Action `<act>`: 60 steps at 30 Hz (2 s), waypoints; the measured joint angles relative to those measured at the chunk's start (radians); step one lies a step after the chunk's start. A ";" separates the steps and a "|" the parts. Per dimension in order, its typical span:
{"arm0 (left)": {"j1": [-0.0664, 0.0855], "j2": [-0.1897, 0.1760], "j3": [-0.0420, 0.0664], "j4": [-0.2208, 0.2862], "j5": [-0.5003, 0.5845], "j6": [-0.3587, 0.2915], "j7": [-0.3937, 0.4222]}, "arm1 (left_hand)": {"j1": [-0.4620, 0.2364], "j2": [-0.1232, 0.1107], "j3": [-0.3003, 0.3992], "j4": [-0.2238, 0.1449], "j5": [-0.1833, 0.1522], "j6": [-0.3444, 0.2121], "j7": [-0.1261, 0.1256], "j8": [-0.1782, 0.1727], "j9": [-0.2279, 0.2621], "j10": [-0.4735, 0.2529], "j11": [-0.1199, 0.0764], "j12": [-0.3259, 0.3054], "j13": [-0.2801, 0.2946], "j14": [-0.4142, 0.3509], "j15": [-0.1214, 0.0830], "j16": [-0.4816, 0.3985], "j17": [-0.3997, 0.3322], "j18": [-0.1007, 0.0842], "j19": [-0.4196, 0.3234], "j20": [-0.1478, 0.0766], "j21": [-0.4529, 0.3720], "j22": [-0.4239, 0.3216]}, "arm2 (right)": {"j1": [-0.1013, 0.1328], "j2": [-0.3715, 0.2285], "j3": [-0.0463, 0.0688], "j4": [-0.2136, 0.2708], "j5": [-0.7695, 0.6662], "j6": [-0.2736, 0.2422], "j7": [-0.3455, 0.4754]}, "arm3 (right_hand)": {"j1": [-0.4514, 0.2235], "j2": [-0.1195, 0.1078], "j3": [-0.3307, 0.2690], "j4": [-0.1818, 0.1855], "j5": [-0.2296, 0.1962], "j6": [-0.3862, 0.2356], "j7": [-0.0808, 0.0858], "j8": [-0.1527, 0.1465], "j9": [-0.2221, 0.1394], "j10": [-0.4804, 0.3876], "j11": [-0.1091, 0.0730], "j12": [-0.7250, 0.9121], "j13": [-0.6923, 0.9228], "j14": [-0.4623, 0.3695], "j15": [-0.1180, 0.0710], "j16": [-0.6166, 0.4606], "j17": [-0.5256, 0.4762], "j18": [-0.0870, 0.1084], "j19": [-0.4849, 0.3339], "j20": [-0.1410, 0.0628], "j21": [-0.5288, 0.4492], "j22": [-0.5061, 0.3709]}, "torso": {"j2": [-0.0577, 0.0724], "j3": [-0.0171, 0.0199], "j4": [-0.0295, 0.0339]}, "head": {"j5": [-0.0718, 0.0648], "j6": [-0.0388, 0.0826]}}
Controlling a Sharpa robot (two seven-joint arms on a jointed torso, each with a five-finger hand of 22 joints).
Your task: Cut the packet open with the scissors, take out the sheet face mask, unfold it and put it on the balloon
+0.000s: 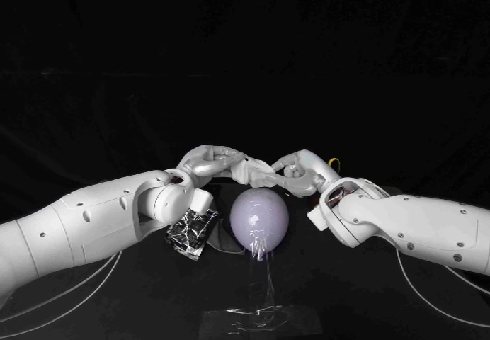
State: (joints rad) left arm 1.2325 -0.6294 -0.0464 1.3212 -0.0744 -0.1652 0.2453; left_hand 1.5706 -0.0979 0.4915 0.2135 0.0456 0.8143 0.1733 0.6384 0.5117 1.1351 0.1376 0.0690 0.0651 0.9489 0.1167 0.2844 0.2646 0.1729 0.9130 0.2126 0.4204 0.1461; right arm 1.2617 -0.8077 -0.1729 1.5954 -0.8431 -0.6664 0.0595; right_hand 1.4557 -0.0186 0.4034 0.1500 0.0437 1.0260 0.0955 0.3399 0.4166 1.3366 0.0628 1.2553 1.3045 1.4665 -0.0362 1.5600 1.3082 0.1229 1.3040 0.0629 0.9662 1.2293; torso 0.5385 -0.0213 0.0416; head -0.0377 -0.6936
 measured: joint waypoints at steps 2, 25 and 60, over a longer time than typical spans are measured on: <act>0.000 0.000 0.000 -0.002 -0.007 -0.002 0.002 | 0.000 0.000 0.000 0.000 0.000 0.000 0.000 0.000 0.000 0.000 0.000 0.000 0.000 0.000 0.000 0.000 0.000 0.000 0.000 0.000 0.000 -0.001 | 0.008 -0.005 0.001 0.002 0.000 0.002 0.003 | 0.000 0.000 0.003 0.000 -0.002 0.000 0.000 0.001 0.000 0.000 0.000 0.000 0.000 0.000 0.000 0.000 0.000 0.000 0.000 0.000 0.000 0.000 | 0.000 0.0000 -0.0001 | -0.001 0.000; 0.003 0.001 0.000 -0.026 -0.055 -0.005 0.011 | -0.008 -0.008 0.000 -0.011 -0.004 0.015 0.000 -0.009 0.000 0.011 -0.004 0.000 0.000 0.000 0.000 0.000 0.004 -0.002 -0.004 0.004 0.000 0.002 | 0.121 0.003 0.003 -0.023 -0.091 0.276 -0.088 | -0.004 -0.004 0.021 -0.007 0.003 -0.003 -0.004 0.001 0.000 0.004 -0.002 -0.014 -0.011 0.000 0.001 -0.002 -0.001 -0.007 0.000 0.000 -0.008 -0.002 | 0.000 -0.0012 0.0005 | -0.019 -0.004; 0.005 0.000 0.000 -0.035 -0.051 -0.005 0.008 | -0.013 -0.013 -0.003 -0.025 -0.001 0.025 -0.003 -0.024 0.000 0.011 -0.004 0.000 0.000 0.011 -0.004 0.000 0.012 -0.005 0.009 -0.002 0.020 0.011 | 0.135 0.002 0.004 -0.025 -0.104 0.327 -0.104 | -0.020 -0.020 0.029 -0.009 0.000 -0.005 -0.006 0.013 0.000 0.007 -0.008 -0.019 -0.014 -0.001 -0.005 -0.001 -0.001 -0.009 0.000 0.000 -0.008 -0.001 | 0.000 -0.0012 0.0002 | -0.016 -0.005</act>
State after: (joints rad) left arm 1.2380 -0.6293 -0.0468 1.2860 -0.1252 -0.1700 0.2538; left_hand 1.5574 -0.1111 0.4888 0.1884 0.0448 0.8395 0.1699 0.6139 0.5118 1.1456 0.1341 0.0691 0.0651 0.9599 0.1127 0.2845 0.2769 0.1684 0.9223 0.2110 0.4405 0.1573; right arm 1.3971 -0.8060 -0.1693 1.5708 -0.9471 -0.3393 -0.0445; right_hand 1.4353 -0.0387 0.4322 0.1405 0.0436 1.0208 0.0899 0.3527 0.4166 1.3435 0.0549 1.2366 1.2908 1.4652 -0.0416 1.5586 1.3073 0.1138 1.3035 0.0631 0.9580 1.2281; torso 0.5383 -0.0225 0.0418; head -0.0534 -0.6985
